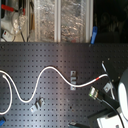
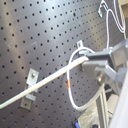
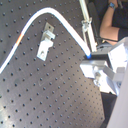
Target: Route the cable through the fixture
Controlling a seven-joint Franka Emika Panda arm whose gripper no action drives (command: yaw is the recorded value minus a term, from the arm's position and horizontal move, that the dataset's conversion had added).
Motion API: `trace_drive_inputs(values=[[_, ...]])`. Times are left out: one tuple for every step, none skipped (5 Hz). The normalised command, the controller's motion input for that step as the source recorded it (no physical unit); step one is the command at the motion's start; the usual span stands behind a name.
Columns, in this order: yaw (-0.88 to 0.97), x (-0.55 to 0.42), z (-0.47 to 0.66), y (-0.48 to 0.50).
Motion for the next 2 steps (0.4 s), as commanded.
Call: trace_drive_inputs(values=[[0.00,0.006,0.00,0.008],[-0.11,0.208,0.25,-0.230]])
